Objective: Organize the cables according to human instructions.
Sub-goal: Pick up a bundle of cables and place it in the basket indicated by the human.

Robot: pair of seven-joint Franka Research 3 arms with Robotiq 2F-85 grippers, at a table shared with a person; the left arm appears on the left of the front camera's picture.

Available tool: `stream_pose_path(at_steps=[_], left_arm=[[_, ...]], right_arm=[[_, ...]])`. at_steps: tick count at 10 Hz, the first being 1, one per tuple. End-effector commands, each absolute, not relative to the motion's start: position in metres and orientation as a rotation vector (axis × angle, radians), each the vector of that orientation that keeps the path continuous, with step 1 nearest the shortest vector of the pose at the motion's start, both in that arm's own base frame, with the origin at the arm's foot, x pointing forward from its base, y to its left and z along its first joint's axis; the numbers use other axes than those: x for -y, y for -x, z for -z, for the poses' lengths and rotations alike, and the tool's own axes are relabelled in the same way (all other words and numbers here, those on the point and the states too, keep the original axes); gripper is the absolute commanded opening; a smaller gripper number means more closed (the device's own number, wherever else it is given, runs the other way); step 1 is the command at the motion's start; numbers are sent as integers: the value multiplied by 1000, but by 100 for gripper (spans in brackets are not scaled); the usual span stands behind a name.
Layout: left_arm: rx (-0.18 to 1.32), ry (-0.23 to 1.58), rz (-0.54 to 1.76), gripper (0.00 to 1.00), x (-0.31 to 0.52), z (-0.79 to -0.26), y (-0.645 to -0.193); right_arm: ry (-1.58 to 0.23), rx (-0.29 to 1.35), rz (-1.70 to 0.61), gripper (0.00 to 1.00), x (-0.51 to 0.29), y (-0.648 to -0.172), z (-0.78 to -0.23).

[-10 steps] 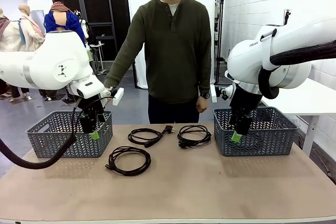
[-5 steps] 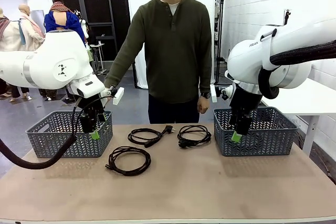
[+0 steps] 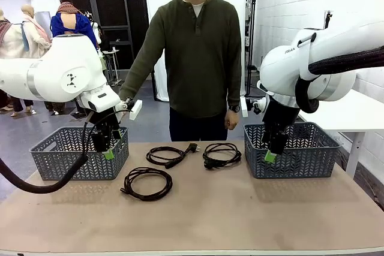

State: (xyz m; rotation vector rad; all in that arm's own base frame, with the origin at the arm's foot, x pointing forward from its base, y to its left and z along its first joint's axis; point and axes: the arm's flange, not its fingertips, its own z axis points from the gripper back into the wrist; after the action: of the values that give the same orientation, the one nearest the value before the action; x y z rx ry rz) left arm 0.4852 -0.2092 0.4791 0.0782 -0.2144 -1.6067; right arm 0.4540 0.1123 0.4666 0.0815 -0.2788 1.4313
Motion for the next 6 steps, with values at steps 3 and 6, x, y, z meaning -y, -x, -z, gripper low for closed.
stream_pose_path(at_steps=[3,6], left_arm=[[246,-129,1644,100,245,-449,-458],[176,-85,1673,100,266,-421,-444]], right_arm=[[-77,276,-1422,100,-114,-457,-467],[-77,276,-1422,100,-114,-457,-467]])
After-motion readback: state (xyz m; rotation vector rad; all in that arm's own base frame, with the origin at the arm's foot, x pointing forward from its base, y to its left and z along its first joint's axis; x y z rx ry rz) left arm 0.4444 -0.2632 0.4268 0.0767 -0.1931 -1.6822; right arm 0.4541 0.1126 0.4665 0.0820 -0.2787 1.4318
